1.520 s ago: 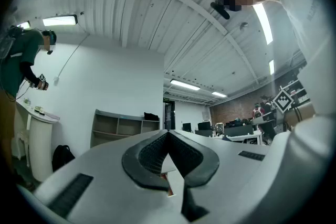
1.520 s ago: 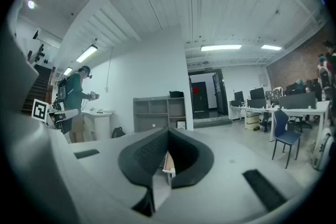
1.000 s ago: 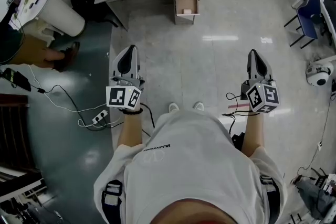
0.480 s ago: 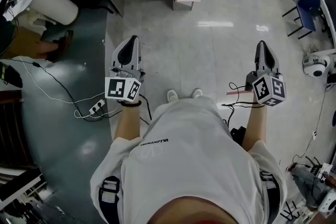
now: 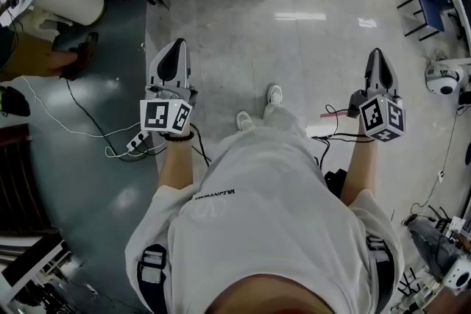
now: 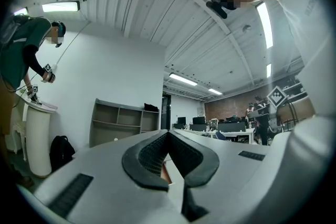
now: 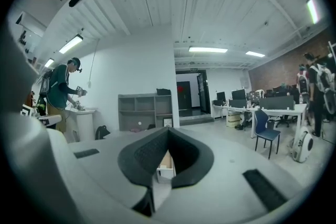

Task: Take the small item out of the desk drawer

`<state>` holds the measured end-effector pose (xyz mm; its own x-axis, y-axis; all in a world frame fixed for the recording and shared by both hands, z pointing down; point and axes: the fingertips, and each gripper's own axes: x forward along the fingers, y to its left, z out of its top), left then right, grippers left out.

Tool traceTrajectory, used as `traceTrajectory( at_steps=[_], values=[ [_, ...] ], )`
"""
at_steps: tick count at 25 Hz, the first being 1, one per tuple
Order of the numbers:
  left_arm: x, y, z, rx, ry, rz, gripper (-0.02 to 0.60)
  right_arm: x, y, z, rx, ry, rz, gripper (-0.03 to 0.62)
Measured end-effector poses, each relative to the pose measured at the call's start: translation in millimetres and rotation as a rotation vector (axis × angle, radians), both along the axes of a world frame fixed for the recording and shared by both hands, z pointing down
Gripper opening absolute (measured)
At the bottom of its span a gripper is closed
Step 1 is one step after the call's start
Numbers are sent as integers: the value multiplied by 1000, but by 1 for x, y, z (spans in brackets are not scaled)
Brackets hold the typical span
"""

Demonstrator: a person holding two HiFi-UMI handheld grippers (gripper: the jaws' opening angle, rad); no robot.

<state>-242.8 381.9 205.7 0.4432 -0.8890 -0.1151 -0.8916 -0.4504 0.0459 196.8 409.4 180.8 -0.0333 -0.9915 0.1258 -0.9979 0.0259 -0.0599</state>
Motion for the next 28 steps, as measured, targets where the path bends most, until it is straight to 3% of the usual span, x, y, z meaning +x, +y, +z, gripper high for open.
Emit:
traceTrajectory(
  at_steps=[14, 20, 28],
  values=[
    [21, -18, -3, 5, -35, 8, -2, -3, -25, 22, -30, -17, -59, 0],
    [42, -48, -1, -2, -37, 19, -2, 5, -56, 34, -57, -38, -102, 0],
    [86, -107, -15, 5, -54, 16, -2, 45, -114, 37, -73, -57, -118, 0]
  ],
)
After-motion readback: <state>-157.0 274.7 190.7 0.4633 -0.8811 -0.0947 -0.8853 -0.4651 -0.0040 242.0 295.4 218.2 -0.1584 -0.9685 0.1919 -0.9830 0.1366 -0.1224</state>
